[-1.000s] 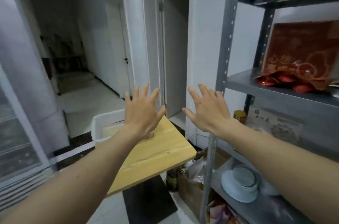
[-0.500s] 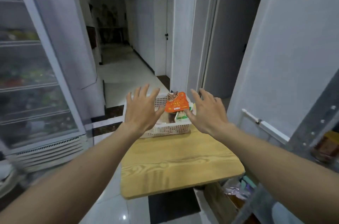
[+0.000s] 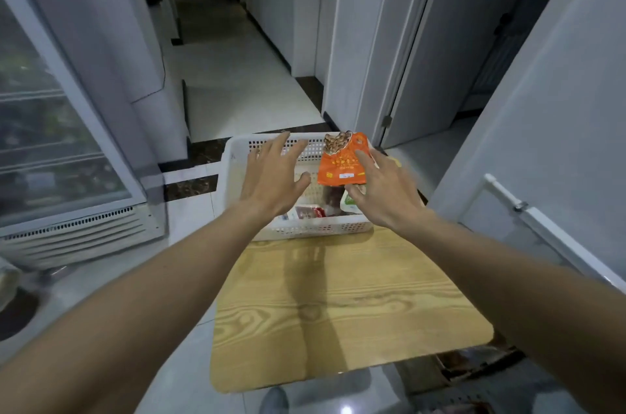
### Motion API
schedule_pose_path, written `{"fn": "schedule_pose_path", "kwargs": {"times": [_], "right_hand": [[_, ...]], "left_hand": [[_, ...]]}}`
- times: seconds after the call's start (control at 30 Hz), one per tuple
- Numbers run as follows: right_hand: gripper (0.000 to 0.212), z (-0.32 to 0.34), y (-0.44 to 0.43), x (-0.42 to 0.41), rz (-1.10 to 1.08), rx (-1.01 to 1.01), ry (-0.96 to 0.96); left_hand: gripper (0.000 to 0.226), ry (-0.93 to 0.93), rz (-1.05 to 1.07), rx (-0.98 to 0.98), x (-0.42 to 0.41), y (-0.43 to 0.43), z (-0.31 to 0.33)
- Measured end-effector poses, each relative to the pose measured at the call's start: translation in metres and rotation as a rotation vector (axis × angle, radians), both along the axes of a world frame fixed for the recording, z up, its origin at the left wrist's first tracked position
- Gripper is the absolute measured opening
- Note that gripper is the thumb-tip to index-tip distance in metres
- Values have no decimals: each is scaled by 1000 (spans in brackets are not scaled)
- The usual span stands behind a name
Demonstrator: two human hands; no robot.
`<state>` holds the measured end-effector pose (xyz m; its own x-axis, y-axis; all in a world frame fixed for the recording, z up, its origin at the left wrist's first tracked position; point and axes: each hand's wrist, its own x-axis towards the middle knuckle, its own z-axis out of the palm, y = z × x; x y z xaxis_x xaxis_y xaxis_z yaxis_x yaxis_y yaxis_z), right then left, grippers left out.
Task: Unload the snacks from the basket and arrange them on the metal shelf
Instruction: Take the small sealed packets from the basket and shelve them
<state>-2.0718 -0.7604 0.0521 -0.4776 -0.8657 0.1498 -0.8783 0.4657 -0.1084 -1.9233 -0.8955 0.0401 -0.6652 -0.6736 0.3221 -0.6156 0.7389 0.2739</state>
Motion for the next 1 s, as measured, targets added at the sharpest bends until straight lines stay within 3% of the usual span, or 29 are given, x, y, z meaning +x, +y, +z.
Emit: {"fn": "schedule_pose_path", "kwargs": {"times": [0.4,0.7,1.0], "right_hand": [[57,-63,-95,-38,139,157,-222],[52,-144,-139,-58,269,496,-580],[99,-195,-172,-74,278,671,-620]], "left_hand": [[67,-139,-12,227,-38,-98,-81],[73,-219,151,720,-53,-113,-158],[39,-216,272,1084,-64,-127,-194]]}}
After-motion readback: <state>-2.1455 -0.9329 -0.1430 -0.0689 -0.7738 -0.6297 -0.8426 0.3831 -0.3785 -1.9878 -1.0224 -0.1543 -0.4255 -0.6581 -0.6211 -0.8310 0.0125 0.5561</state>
